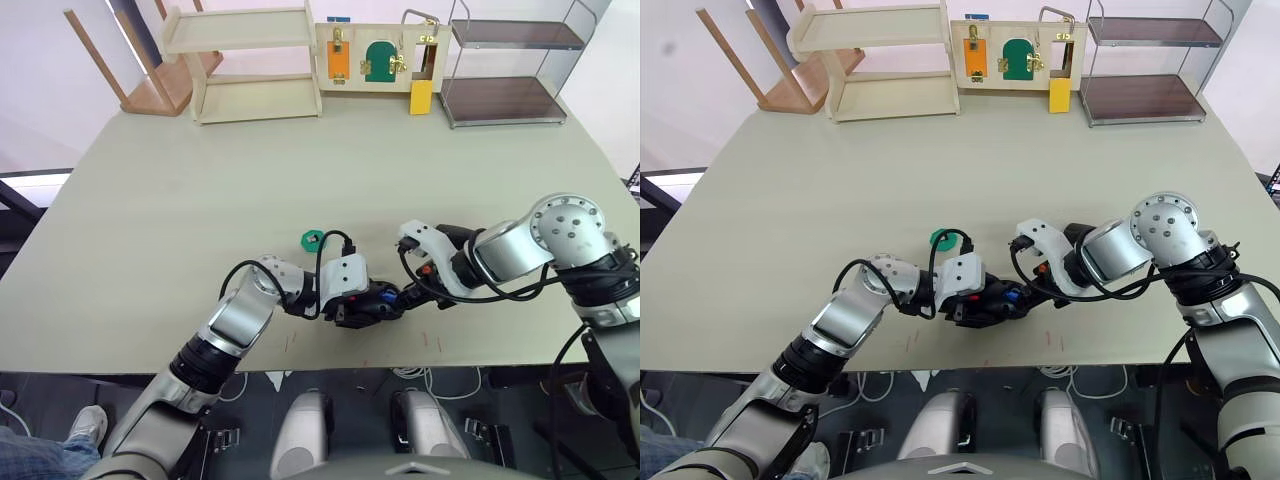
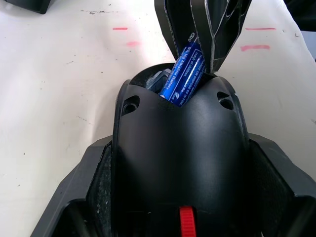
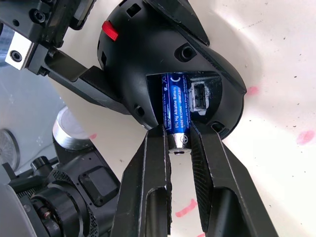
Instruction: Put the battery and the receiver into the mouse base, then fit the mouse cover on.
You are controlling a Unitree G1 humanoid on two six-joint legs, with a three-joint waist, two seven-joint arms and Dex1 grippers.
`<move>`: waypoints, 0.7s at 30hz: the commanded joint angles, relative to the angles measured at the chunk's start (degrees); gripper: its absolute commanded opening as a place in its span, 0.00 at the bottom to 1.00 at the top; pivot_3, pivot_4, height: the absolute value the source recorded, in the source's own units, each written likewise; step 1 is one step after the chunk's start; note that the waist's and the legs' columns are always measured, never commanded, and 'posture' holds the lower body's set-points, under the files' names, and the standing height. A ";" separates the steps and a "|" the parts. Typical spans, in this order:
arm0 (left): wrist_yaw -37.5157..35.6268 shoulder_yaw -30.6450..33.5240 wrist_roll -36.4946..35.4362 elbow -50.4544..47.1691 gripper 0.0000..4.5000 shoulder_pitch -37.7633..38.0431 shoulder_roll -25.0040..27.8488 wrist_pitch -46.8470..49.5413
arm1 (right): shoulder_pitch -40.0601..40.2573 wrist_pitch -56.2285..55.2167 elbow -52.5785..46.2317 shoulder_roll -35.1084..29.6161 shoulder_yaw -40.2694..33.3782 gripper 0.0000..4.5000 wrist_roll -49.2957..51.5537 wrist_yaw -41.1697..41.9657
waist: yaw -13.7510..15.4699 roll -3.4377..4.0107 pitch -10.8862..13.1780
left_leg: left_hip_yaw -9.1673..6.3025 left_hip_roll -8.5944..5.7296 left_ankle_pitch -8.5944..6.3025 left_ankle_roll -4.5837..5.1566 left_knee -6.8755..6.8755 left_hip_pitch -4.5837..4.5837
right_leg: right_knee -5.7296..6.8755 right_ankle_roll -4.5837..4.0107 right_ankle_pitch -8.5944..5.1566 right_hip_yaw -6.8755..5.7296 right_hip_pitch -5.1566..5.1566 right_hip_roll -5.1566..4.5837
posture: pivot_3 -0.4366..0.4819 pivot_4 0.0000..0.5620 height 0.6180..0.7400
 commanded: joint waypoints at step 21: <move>0.90 -2.11 -0.12 0.41 0.65 1.73 -0.79 1.65 | 1.41 0.33 -3.43 -1.98 -1.38 0.33 1.70 1.43 | 0.27 0.02 0.01 | -0.02 -0.03 0.00 0.00 -0.01 -0.10 | -0.09 0.01 -0.01 -0.04 0.00 -0.08 | 0.48 0.27 1.00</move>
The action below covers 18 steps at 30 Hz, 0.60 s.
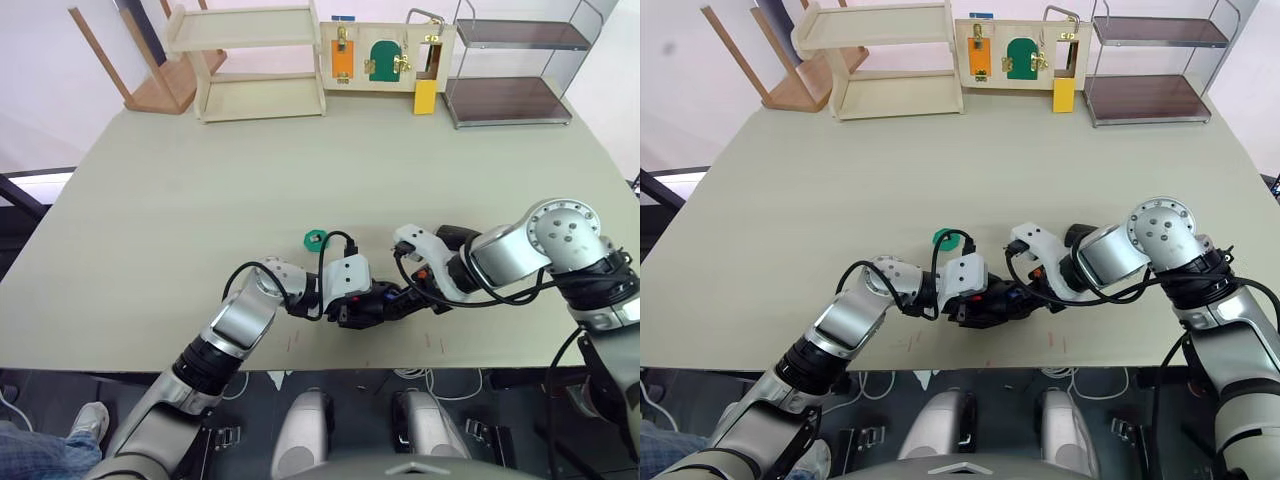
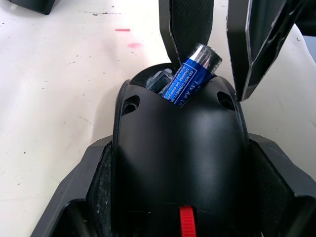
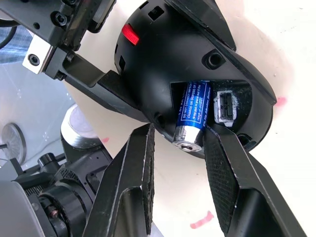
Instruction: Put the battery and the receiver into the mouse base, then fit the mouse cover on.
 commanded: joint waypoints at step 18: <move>-0.11 -2.14 -0.03 0.56 0.65 1.29 -0.01 1.91 | 9.69 -5.05 -12.89 -7.08 -11.64 0.33 -10.18 13.05 | 0.00 0.00 0.01 | -0.02 0.00 0.00 0.00 -0.03 -0.03 | -0.04 0.00 -0.01 -0.03 0.00 -0.01 | 0.48 0.27 1.00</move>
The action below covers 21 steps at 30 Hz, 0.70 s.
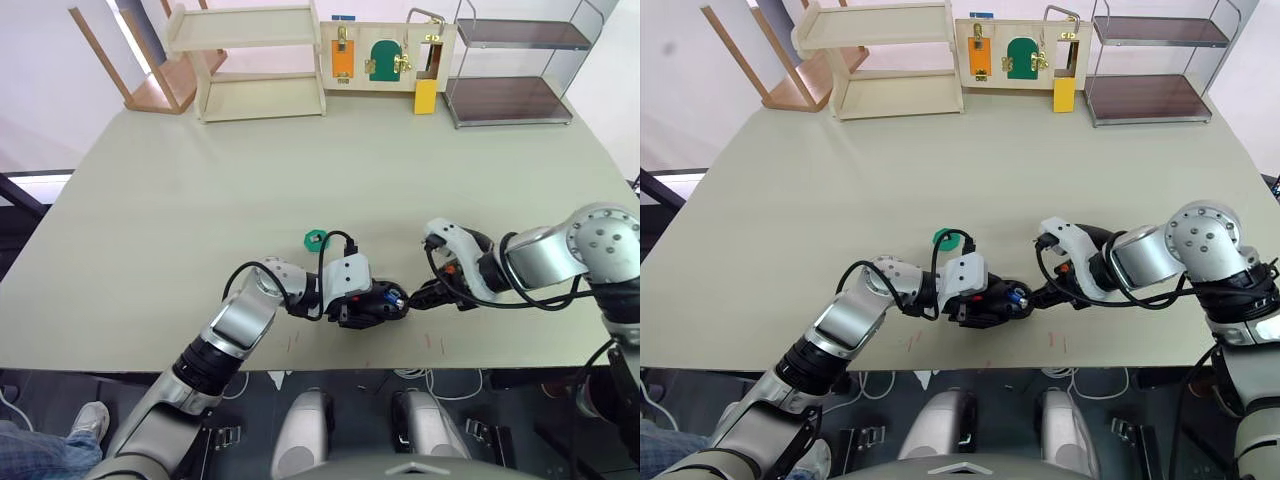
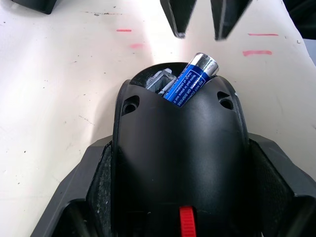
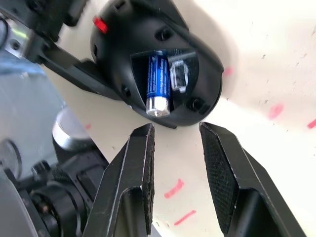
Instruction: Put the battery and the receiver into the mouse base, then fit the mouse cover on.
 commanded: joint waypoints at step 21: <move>0.43 -1.98 -0.01 -0.11 0.65 1.40 0.07 2.41 | 33.95 -62.31 -17.30 -2.53 -4.05 0.03 -48.48 49.50 | 0.20 -0.02 0.01 | -0.01 -0.04 0.00 -0.01 0.03 0.05 | -0.03 0.24 -0.15 -0.06 0.04 0.07 | 0.48 0.27 1.00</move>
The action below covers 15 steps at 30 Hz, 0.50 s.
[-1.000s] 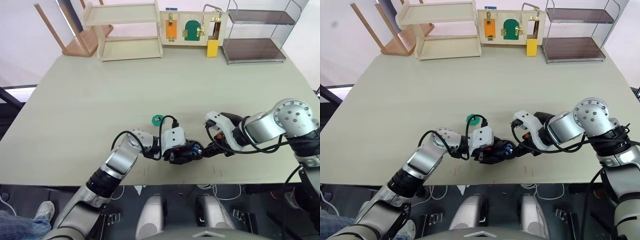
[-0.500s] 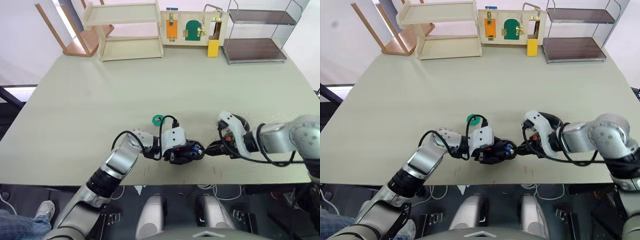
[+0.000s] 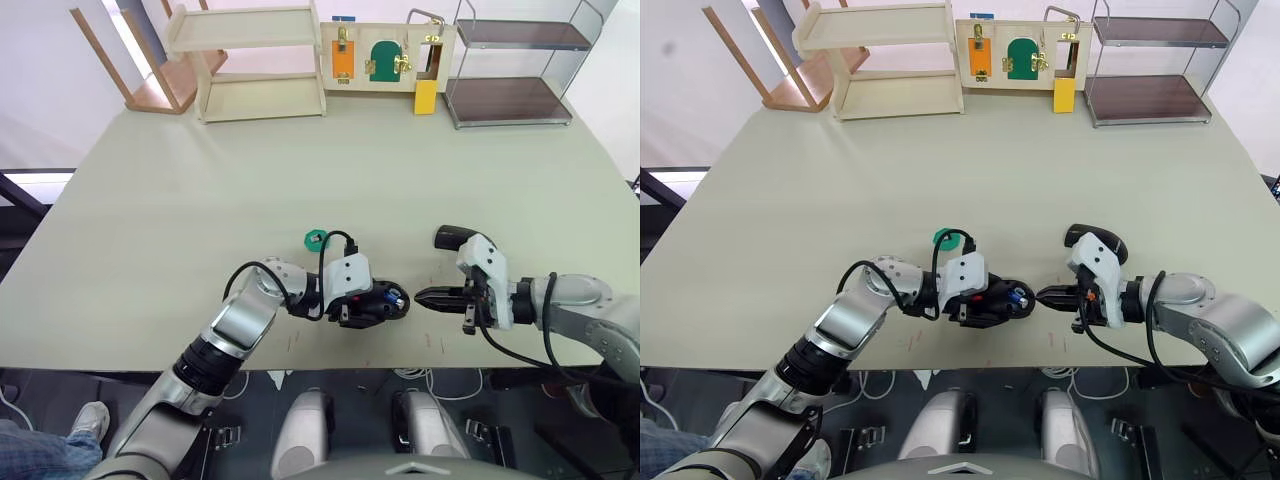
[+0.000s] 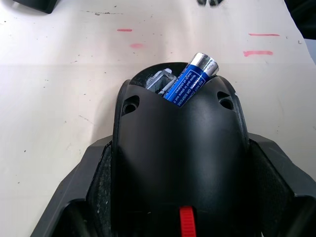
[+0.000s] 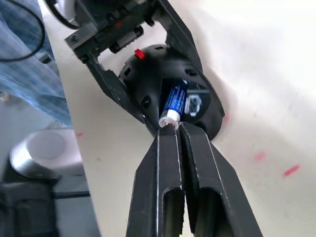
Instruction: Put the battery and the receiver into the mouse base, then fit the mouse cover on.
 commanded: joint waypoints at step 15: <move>0.11 -1.98 -0.22 -0.39 0.65 1.43 0.64 2.35 | 1.57 -21.20 11.19 13.42 1.38 0.03 -15.11 8.74 | -0.02 0.01 0.04 | 0.07 -0.01 0.01 -0.01 0.05 0.05 | 0.08 -0.18 0.12 0.04 0.02 0.01 | 0.48 0.27 1.00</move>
